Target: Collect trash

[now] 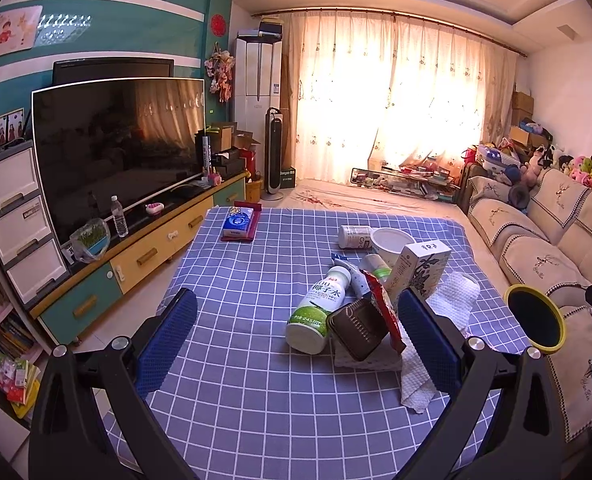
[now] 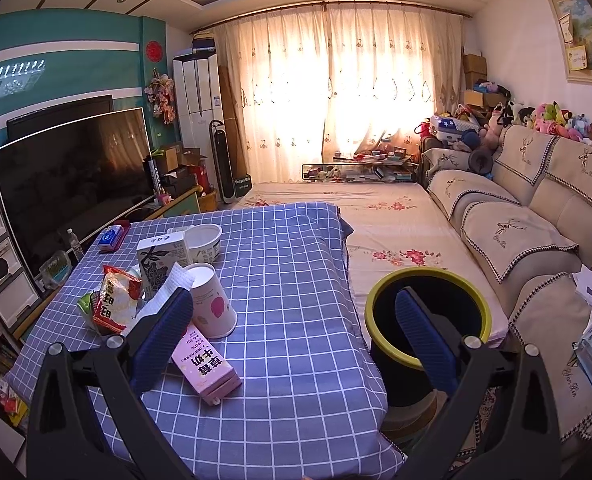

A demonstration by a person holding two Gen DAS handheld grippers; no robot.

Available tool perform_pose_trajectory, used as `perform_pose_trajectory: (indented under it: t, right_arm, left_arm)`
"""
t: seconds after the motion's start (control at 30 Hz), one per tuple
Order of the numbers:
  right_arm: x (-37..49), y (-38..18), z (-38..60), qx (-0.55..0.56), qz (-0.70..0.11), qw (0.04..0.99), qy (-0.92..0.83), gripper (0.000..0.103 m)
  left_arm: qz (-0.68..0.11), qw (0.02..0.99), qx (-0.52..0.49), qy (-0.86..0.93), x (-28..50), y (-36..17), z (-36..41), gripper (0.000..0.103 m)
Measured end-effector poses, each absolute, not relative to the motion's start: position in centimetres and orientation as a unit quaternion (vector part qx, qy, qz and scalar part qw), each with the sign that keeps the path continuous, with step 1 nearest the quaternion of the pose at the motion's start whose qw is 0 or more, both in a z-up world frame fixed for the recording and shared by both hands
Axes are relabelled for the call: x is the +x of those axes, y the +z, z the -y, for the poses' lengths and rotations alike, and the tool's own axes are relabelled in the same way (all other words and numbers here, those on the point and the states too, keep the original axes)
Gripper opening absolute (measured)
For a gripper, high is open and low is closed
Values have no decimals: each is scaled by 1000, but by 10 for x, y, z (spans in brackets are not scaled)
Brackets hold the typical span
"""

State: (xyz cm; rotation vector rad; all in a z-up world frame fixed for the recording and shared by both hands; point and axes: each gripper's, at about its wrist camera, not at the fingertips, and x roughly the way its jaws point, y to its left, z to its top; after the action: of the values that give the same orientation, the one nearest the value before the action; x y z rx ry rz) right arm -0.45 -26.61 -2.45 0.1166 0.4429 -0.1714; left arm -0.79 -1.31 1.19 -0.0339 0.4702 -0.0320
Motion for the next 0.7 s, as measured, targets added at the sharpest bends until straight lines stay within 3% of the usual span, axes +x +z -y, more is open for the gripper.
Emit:
perform_pose_trajectory:
  t: [0.7]
  right_arm:
    - [-1, -29, 267, 61, -227, 968, -83, 96]
  left_arm:
    - [-237, 971, -15, -20, -5, 9, 17, 99]
